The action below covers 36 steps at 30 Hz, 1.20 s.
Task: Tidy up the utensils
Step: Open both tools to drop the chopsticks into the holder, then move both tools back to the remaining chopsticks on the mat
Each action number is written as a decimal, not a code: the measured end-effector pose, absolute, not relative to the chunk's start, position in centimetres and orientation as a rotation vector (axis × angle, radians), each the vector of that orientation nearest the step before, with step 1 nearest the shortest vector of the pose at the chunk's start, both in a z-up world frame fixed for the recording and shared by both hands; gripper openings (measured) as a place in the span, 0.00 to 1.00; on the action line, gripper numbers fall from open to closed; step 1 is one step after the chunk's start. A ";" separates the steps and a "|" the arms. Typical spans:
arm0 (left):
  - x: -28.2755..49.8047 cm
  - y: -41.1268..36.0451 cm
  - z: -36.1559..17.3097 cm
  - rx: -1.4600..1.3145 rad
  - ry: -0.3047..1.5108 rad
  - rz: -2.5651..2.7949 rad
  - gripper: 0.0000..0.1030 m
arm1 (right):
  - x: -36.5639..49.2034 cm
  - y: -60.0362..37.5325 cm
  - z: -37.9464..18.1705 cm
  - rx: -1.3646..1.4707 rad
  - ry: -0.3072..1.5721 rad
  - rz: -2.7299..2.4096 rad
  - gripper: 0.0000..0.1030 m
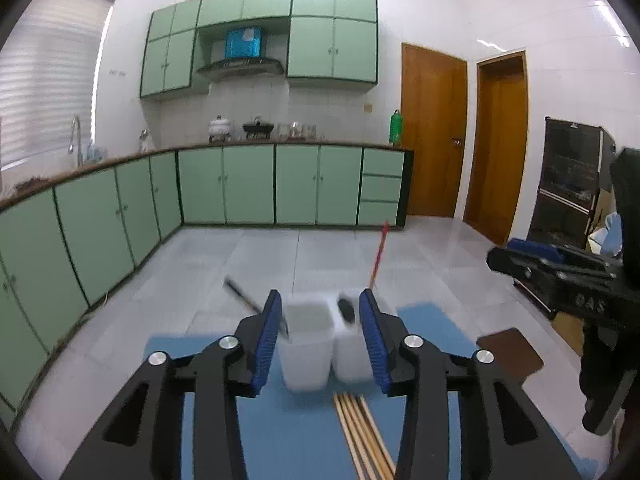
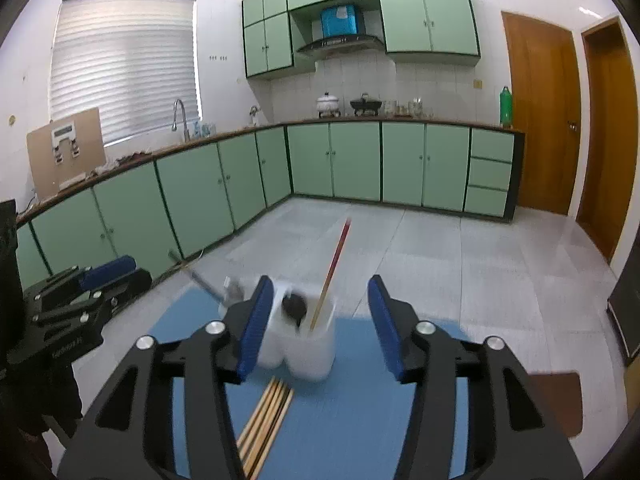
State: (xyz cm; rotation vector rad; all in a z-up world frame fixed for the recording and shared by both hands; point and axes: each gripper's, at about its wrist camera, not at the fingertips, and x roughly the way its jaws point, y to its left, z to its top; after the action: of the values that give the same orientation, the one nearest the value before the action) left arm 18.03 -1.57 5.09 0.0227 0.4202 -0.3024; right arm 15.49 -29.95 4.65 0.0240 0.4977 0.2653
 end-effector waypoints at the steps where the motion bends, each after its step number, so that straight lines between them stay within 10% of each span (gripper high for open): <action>1: 17.0 -1.5 3.9 0.018 0.446 -0.299 0.42 | 14.7 -29.8 3.7 0.026 0.513 0.263 0.52; 14: 10.7 -0.5 -9.8 0.010 0.766 -0.230 0.46 | 7.1 -26.2 -10.2 0.060 0.810 0.272 0.55; 36: 9.4 -0.2 -13.5 -0.011 0.880 -0.194 0.46 | 4.0 -22.9 -13.8 -0.079 0.910 0.319 0.55</action>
State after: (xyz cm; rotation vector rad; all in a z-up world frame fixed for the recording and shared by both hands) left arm 9.43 -0.23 -13.49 -0.0112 0.8796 -0.1942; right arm 4.01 -22.86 -13.80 -0.0788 0.9095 0.3193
